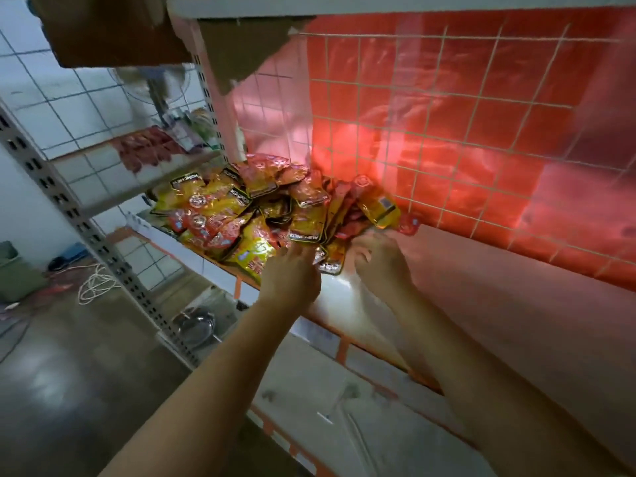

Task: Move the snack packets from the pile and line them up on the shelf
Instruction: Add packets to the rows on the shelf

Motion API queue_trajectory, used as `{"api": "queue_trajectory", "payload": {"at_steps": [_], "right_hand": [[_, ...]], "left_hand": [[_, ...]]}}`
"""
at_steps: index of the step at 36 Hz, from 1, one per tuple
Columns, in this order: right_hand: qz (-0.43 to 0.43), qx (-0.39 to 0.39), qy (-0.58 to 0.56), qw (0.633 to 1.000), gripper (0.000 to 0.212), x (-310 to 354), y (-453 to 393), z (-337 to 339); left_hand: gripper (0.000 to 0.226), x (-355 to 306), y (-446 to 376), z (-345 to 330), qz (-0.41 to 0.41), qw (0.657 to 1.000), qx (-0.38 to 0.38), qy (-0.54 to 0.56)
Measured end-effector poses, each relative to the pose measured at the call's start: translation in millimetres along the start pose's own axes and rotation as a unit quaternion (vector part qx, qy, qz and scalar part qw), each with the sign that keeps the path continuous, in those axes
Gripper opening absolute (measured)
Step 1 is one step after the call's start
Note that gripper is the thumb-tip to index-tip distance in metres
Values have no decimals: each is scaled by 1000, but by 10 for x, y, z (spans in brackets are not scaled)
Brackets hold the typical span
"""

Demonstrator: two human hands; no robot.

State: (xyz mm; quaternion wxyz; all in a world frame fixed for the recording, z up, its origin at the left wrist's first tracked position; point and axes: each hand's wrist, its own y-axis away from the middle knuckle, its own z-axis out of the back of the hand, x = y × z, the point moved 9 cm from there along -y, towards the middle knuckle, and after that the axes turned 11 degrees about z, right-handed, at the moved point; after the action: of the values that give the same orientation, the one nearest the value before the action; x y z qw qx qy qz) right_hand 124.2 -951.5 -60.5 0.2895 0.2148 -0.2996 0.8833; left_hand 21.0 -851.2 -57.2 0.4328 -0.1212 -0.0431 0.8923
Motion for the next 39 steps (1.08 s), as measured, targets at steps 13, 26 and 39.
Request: {"api": "queue_trajectory", "payload": {"at_steps": [13,26,39], "right_hand": [[-235,-77,-110,963,32,-324,-841,-510],[-291,-153,-206,922,18,-180,-390,-604],[-303,-334,-260,854,27,-60,431,-124]], "left_hand": [[28,462,-1118,-277,58,984,81,145],[51,426,-1263,-407,10,966,149,211],[30,345,-832,-411,-37,839,246,484]]}}
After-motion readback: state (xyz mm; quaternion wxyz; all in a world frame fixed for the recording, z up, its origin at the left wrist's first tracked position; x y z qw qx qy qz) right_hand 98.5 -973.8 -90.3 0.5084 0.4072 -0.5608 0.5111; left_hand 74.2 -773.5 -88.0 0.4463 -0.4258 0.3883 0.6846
